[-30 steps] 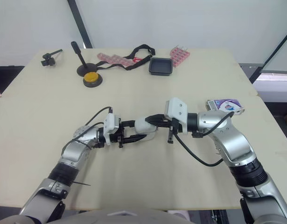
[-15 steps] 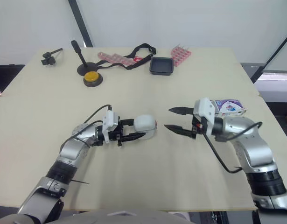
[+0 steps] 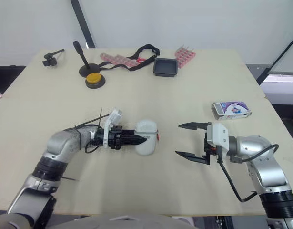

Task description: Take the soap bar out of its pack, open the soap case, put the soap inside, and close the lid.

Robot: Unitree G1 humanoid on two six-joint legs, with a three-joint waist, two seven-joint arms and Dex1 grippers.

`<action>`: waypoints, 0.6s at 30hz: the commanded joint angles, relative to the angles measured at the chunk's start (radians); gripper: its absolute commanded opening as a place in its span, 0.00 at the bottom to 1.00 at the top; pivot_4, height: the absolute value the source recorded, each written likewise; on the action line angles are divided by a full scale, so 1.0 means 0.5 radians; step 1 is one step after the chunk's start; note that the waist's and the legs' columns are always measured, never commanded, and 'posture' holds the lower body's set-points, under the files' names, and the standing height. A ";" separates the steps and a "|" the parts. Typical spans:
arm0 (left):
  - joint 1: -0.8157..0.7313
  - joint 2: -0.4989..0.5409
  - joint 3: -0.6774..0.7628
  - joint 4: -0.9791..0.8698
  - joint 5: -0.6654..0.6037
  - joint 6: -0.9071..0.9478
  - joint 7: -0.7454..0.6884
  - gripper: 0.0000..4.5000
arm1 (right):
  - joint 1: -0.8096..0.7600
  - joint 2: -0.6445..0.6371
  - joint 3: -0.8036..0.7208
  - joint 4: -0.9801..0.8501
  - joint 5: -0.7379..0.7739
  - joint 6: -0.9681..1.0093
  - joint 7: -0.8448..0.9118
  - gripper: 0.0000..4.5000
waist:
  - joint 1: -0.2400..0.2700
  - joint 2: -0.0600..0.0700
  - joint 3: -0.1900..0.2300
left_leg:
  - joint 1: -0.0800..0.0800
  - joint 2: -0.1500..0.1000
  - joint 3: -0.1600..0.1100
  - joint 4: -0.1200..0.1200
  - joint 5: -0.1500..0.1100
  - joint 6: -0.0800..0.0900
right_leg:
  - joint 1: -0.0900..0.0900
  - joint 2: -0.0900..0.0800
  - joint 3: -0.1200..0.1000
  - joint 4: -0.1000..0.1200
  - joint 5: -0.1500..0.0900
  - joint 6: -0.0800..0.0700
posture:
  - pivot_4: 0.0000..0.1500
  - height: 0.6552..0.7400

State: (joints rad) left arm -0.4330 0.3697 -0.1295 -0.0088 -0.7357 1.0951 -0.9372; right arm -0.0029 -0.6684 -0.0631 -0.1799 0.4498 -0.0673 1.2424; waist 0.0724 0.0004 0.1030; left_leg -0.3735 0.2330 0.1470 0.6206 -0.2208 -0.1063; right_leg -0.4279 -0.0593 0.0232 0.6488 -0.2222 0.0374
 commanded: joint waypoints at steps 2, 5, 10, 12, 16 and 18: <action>-0.175 -0.144 0.289 0.227 -0.092 0.736 0.412 0.43 | 0.022 -0.021 -0.019 -0.022 -0.011 -0.035 -0.014 0.99 | 0.004 0.000 0.000 | 0.000 -0.001 0.000 0.000 0.000 0.000 | 0.001 0.001 0.000 0.000 0.000 0.000 | 1.00 0.87; -0.242 -0.248 0.470 0.407 -0.126 1.000 0.594 0.43 | 0.039 -0.016 -0.011 -0.033 -0.001 -0.023 -0.017 0.99 | 0.001 0.000 0.000 | 0.000 -0.002 0.000 0.000 0.000 0.000 | 0.002 0.001 0.000 -0.002 0.000 0.000 | 1.00 0.87; -0.333 -0.280 0.551 0.759 -0.243 1.039 0.909 0.43 | 0.049 0.003 0.005 -0.051 0.047 0.036 -0.030 0.99 | 0.006 -0.001 0.000 | 0.000 -0.003 -0.002 -0.002 0.000 0.000 | 0.005 0.003 -0.001 -0.006 0.000 0.000 | 1.00 0.87; -0.348 -0.261 0.528 0.804 -0.260 1.039 0.972 0.43 | 0.050 0.006 0.007 -0.055 0.071 0.077 -0.040 0.99 | 0.010 -0.001 0.000 | 0.001 -0.004 -0.002 -0.001 0.000 0.000 | 0.006 0.002 -0.001 -0.007 0.000 0.000 | 1.00 0.87; -0.319 -0.189 0.379 0.702 -0.219 1.039 0.948 0.43 | 0.038 0.007 0.007 -0.037 0.073 0.101 -0.046 0.99 | 0.006 -0.001 0.000 | 0.002 -0.004 -0.004 -0.002 0.000 0.000 | 0.012 0.001 -0.003 -0.011 0.000 0.000 | 1.00 0.87; -0.309 -0.173 0.342 0.663 -0.199 1.039 0.921 0.43 | 0.036 0.005 0.010 -0.026 0.062 0.093 -0.038 0.99 | 0.002 -0.001 -0.001 | 0.002 -0.004 -0.005 -0.003 0.000 0.000 | 0.012 0.001 -0.004 -0.012 0.000 0.000 | 1.00 0.87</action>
State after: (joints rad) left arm -0.6225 0.2410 0.1053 0.3234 -0.9137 1.6045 -0.5276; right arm 0.0213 -0.6646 -0.0463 -0.1802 0.4627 -0.0152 1.2210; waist 0.0732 -0.0001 0.1026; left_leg -0.3721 0.2312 0.1446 0.6186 -0.2208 -0.1062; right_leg -0.4217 -0.0589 0.0212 0.6422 -0.2220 0.0376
